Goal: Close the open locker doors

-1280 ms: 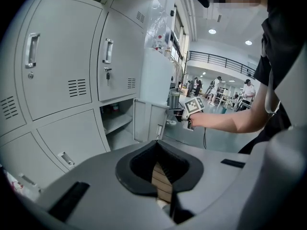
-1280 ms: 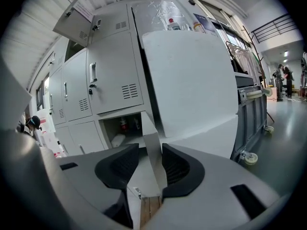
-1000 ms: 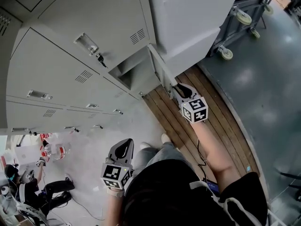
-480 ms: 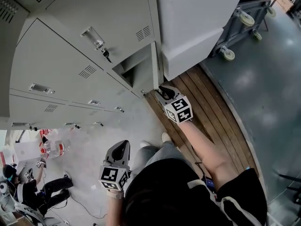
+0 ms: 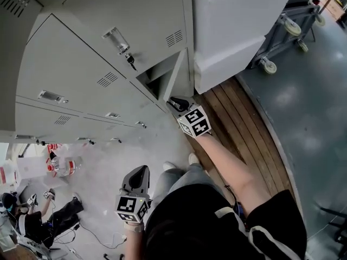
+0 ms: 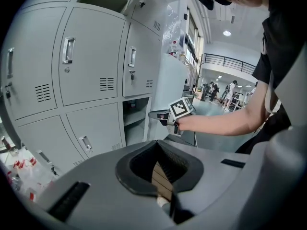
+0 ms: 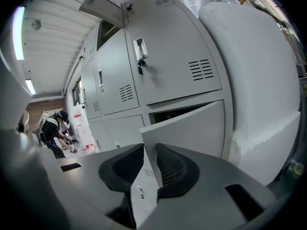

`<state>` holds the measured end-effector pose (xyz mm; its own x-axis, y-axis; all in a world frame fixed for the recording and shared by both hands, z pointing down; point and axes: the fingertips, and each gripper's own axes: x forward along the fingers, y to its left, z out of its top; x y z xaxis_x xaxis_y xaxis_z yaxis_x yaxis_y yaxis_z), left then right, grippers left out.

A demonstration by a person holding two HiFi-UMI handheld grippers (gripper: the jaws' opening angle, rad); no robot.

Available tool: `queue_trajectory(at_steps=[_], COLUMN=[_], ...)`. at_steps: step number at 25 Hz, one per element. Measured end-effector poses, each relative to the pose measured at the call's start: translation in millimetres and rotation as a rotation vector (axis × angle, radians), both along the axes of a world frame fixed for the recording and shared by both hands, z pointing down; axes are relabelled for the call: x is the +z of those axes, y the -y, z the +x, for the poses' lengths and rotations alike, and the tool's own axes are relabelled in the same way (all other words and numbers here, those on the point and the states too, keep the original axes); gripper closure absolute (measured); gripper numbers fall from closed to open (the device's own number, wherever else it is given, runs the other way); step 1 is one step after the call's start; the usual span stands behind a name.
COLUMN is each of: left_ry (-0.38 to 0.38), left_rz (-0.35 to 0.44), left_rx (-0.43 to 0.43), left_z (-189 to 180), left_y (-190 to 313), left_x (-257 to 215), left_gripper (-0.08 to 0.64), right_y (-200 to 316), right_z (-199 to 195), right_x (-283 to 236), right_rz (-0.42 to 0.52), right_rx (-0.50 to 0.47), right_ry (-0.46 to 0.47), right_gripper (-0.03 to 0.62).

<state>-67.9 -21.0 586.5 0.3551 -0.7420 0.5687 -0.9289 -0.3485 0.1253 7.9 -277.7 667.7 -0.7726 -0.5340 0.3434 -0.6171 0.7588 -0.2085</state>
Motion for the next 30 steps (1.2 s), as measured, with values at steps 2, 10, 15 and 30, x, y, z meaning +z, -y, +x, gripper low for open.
queue_trajectory(at_steps=[2, 10, 15, 30], left_ry=[0.003, 0.015, 0.019, 0.038], left_rz=[-0.004, -0.016, -0.038, -0.042], left_rx=[-0.011, -0.045, -0.065, -0.138], left_z=[-1.8, -10.6, -15.5, -32.2], left_y=[-1.1, -0.3, 1.0, 23.8], left_x=[1.1, 1.8, 3.9, 1.7], left_gripper=[0.541, 0.541, 0.541, 0.541], right_y=[4.5, 29.1, 48.2, 91.1], right_z=[-11.3, -54.9, -76.7, -117.9], right_x=[0.5, 0.6, 2.6, 7.4], right_rz=[0.004, 0.021, 0.018, 0.008], right_rx=[-0.017, -0.057, -0.085, -0.133], right_ry=[0.009, 0.009, 0.011, 0.009], right_gripper=[0.482, 0.483, 0.482, 0.397])
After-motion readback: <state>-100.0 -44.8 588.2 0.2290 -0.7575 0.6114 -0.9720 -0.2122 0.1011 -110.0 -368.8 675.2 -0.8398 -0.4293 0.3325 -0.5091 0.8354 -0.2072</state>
